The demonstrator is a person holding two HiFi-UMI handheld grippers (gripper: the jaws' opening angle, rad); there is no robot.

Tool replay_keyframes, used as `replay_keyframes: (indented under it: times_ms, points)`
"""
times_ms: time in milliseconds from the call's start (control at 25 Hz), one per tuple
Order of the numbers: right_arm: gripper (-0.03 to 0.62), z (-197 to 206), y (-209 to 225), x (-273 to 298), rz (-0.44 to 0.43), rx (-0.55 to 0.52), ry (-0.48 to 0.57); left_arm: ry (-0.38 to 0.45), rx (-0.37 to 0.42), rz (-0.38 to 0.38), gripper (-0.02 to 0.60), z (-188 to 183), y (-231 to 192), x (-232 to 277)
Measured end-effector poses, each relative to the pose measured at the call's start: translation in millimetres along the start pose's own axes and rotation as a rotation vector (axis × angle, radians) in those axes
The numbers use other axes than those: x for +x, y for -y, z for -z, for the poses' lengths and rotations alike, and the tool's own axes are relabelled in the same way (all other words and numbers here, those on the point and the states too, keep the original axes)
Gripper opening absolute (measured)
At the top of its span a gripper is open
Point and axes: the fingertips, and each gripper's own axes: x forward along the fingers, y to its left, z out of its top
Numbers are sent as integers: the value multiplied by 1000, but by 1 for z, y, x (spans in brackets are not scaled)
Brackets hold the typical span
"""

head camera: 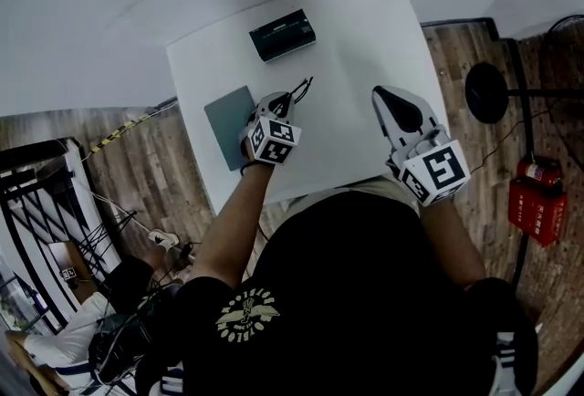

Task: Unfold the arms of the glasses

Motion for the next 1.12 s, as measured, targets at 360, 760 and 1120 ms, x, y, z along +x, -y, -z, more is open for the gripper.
replay_keyframes:
  times_ms: [360, 760, 1120]
  points:
    - [0, -7, -43, -8, -47, -33, 25, 231, -215, -47, 20, -21, -5, -79]
    - [0, -19, -85, -16, -67, -69, 64, 428, -306, -78, 20, -53, -12, -162]
    - [0, -31, -123, -25, -92, -104, 110, 575, -321, -132, 19, -72, -21, -239]
